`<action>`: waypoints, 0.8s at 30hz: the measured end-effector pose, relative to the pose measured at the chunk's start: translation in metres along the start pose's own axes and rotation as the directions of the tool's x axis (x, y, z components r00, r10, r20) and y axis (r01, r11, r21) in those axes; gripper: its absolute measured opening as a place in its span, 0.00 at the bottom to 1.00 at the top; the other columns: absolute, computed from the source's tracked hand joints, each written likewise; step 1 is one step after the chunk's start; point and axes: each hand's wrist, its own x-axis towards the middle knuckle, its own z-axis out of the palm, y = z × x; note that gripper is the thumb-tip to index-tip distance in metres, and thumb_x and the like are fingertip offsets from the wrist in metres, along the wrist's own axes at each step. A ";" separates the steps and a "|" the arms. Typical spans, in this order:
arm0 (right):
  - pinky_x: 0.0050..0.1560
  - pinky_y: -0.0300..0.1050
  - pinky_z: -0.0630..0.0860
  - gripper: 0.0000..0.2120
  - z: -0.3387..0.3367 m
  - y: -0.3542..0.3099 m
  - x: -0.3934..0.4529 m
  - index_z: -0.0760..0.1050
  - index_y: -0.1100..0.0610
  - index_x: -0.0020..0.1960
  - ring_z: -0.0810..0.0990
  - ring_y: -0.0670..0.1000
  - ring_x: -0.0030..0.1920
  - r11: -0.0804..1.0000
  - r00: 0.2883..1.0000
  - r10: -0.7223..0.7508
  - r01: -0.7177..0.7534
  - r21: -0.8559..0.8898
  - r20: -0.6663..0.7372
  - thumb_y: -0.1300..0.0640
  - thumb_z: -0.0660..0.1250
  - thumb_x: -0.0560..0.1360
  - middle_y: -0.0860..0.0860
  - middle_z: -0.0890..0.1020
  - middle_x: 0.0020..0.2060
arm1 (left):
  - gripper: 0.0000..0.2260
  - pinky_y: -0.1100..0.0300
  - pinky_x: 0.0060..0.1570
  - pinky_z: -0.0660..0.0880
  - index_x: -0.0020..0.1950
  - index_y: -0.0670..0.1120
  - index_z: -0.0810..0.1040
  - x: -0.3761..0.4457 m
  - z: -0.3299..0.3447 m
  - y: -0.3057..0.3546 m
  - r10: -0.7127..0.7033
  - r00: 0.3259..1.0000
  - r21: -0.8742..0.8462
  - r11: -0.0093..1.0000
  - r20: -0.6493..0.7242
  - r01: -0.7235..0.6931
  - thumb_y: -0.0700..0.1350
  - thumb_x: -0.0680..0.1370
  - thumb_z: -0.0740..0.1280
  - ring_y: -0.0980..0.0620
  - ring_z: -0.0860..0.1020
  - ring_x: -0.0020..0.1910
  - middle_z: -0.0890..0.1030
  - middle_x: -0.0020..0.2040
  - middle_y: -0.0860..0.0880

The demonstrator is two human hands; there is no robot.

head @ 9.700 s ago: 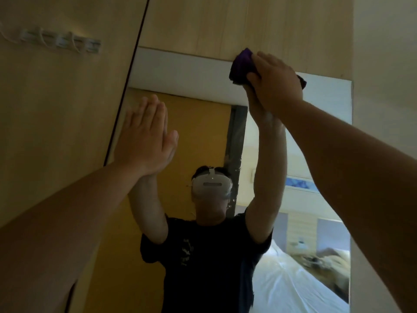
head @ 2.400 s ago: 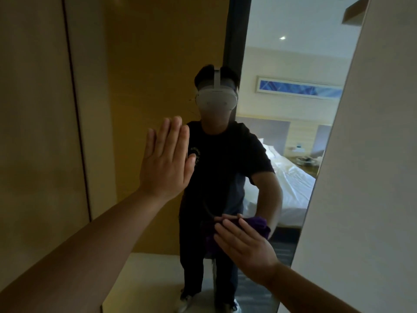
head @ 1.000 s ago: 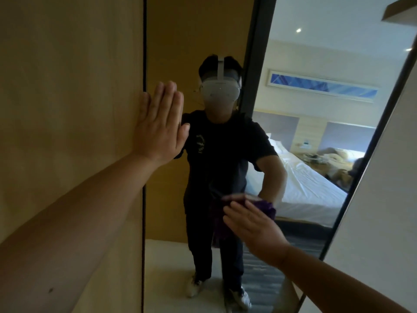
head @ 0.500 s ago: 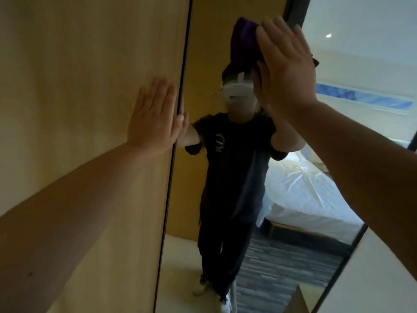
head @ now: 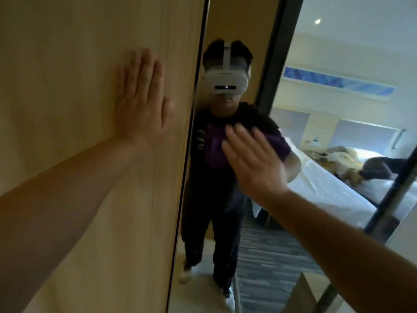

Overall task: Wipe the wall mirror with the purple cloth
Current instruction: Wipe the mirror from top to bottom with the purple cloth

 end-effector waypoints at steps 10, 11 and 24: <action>0.76 0.58 0.58 0.39 0.033 -0.089 -0.103 0.63 0.54 0.74 0.64 0.54 0.75 0.994 0.975 -0.038 0.015 0.105 0.220 0.65 0.76 0.68 0.52 0.65 0.74 | 0.29 0.38 0.76 0.49 0.79 0.37 0.55 0.001 0.003 -0.001 0.029 0.999 -0.009 1.000 -0.020 -0.029 0.53 0.83 0.52 0.35 0.55 0.78 0.57 0.79 0.36; 0.75 0.60 0.61 0.35 0.024 -0.083 -0.091 0.65 0.54 0.73 0.65 0.54 0.75 0.986 0.987 -0.008 -0.019 0.164 0.159 0.66 0.74 0.71 0.53 0.67 0.73 | 0.29 0.38 0.76 0.49 0.79 0.37 0.55 0.001 0.002 -0.001 0.029 0.999 -0.012 0.999 -0.015 -0.030 0.53 0.83 0.52 0.35 0.55 0.78 0.57 0.79 0.36; 0.67 0.55 0.70 0.19 -0.040 0.064 0.192 0.73 0.59 0.69 0.74 0.60 0.66 0.945 0.923 0.307 -0.324 -0.038 -0.232 0.56 0.59 0.80 0.57 0.78 0.64 | 0.28 0.37 0.76 0.52 0.78 0.38 0.59 0.001 0.003 -0.002 0.014 1.000 -0.018 1.000 -0.012 -0.014 0.52 0.83 0.50 0.36 0.57 0.78 0.60 0.78 0.37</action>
